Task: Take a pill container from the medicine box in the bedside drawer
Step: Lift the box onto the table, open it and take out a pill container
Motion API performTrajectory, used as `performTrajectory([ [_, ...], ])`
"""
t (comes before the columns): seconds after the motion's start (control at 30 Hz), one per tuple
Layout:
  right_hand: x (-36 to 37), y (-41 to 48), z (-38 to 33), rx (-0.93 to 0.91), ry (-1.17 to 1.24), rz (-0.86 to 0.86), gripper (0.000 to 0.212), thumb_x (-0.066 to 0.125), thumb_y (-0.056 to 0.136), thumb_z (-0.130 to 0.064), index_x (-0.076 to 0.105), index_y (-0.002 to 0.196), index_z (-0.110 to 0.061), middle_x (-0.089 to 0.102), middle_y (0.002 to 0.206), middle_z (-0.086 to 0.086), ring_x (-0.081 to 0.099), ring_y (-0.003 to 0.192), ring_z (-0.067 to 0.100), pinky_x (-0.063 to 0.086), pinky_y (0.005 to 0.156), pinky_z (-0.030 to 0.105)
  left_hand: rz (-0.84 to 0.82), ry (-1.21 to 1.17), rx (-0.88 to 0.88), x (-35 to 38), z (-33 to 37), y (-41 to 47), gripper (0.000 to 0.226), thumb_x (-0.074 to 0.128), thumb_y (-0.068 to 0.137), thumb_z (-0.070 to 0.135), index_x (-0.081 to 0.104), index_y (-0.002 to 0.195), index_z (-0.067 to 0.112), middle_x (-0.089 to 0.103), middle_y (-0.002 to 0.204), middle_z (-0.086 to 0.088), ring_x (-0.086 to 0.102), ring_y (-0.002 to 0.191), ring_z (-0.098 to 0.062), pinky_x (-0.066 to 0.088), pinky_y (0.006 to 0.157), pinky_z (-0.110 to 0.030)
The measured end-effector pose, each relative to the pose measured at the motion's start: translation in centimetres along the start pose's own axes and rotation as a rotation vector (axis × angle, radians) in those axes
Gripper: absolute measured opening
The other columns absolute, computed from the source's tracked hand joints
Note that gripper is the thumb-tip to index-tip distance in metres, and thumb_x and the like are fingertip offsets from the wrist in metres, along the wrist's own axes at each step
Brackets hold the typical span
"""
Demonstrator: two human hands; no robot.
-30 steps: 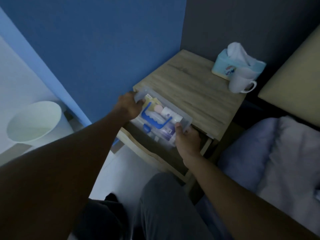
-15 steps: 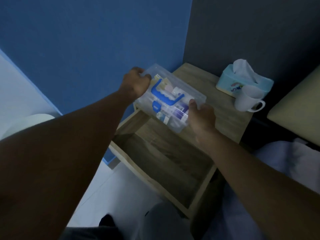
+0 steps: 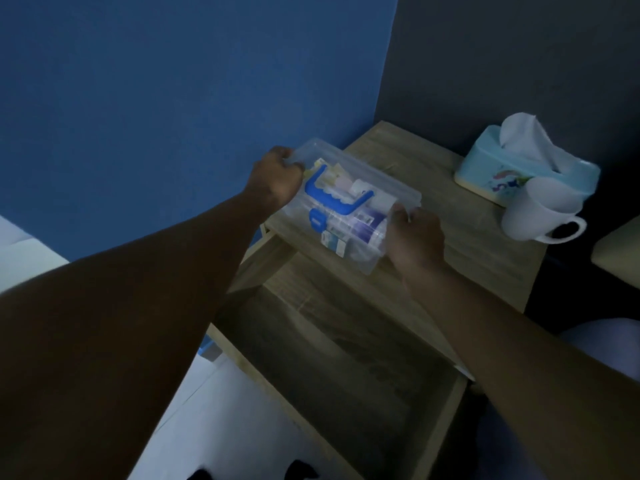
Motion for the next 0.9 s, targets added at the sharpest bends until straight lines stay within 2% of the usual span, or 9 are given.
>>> performTrajectory([
  [0.13,0.2,-0.1,-0.2,-0.048,-0.034,-0.034,0.042,0.037,0.105,-0.041,0.060,0.121,-0.009,0.068,0.108,0.011,0.068,0.090,0.021,0.048,0.057,0.026,0.004,0.088,0.035,0.4,-0.3,0.5,0.042,0.048,0.096,0.035,0.053,0.135,0.018,0.059,0.134,-0.010,0.057,0.120,-0.026,0.047,0.099,-0.033],
  [0.27,-0.3,-0.7,0.0,-0.045,0.016,-0.118,0.041,0.040,0.103,-0.044,0.064,0.114,-0.013,0.071,0.100,0.008,0.071,0.084,0.017,0.057,0.067,0.030,-0.007,0.265,0.132,0.2,1.0,-0.8,0.049,0.039,0.103,0.031,0.041,0.146,0.007,0.042,0.150,-0.019,0.038,0.139,-0.034,0.030,0.114,-0.035],
  [0.43,-1.7,-2.0,-1.4,-0.305,-0.152,-0.125,0.036,0.041,0.105,-0.031,0.046,0.137,-0.014,0.062,0.117,0.000,0.061,0.080,-0.003,0.045,0.047,0.005,0.065,0.279,0.170,-0.8,1.1,-5.2,0.057,0.039,0.103,0.023,0.023,0.153,0.002,0.018,0.162,-0.018,0.015,0.150,-0.031,0.012,0.121,-0.034],
  [0.47,-1.8,-2.3,-1.9,-0.389,-0.199,-0.123,0.041,0.041,0.104,-0.028,0.038,0.143,-0.014,0.056,0.127,0.001,0.063,0.091,0.001,0.051,0.056,0.007,0.097,0.257,0.152,-1.0,0.8,-6.2,0.058,0.041,0.102,0.021,0.023,0.153,0.001,0.019,0.161,-0.019,0.016,0.149,-0.033,0.013,0.120,-0.036],
  [0.53,-1.4,-2.8,-3.2,-0.545,-0.351,-0.141,0.056,0.041,0.104,-0.029,0.020,0.153,-0.014,0.038,0.153,0.010,0.054,0.129,0.021,0.057,0.091,0.031,0.122,0.225,0.109,-1.2,0.0,-7.8,0.057,0.045,0.100,0.020,0.026,0.150,-0.001,0.027,0.156,-0.021,0.025,0.144,-0.036,0.020,0.118,-0.039],
  [0.6,-0.7,-3.0,-4.0,-0.647,-0.526,-0.187,0.066,0.038,0.104,-0.037,0.006,0.158,-0.016,0.013,0.166,0.008,0.024,0.151,0.024,0.040,0.114,0.043,0.088,0.172,0.044,-0.6,-0.9,-8.8,0.051,0.047,0.099,0.020,0.036,0.145,-0.001,0.040,0.148,-0.022,0.037,0.138,-0.036,0.029,0.113,-0.038],
  [0.7,0.0,-2.5,-4.1,-0.686,-0.710,-0.254,0.072,0.032,0.103,-0.048,0.002,0.158,-0.013,0.003,0.168,0.007,0.005,0.155,0.022,0.024,0.121,0.042,-0.005,0.054,-0.089,1.0,-2.0,-9.4,0.049,0.046,0.100,0.029,0.044,0.143,0.007,0.051,0.144,-0.017,0.050,0.131,-0.031,0.039,0.103,-0.031],
  [0.77,0.1,-2.1,-3.6,-0.676,-0.784,-0.290,0.073,0.030,0.103,-0.052,0.004,0.158,-0.011,0.003,0.167,0.009,0.004,0.155,0.022,0.021,0.122,0.042,-0.057,-0.025,-0.162,2.2,-2.5,-9.6,0.053,0.044,0.100,0.036,0.039,0.148,0.014,0.046,0.150,-0.013,0.050,0.131,-0.028,0.038,0.095,-0.025],
  [0.9,0.1,-2.0,-3.6,-0.727,-0.879,-0.246,0.071,0.030,0.103,-0.049,0.011,0.157,-0.006,0.010,0.166,0.013,0.011,0.154,0.024,0.026,0.121,0.041,-0.068,-0.252,-0.292,4.1,-3.2,-9.3,0.057,0.047,0.096,0.044,0.042,0.146,0.017,0.049,0.148,-0.010,0.052,0.128,-0.028,0.042,0.091,-0.032],
])
Point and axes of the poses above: each hand's wrist, its own y-axis towards the middle knuckle, its own x-axis out of the palm, z = x × y, the point moved 7 cm from there along y, towards the middle knuckle
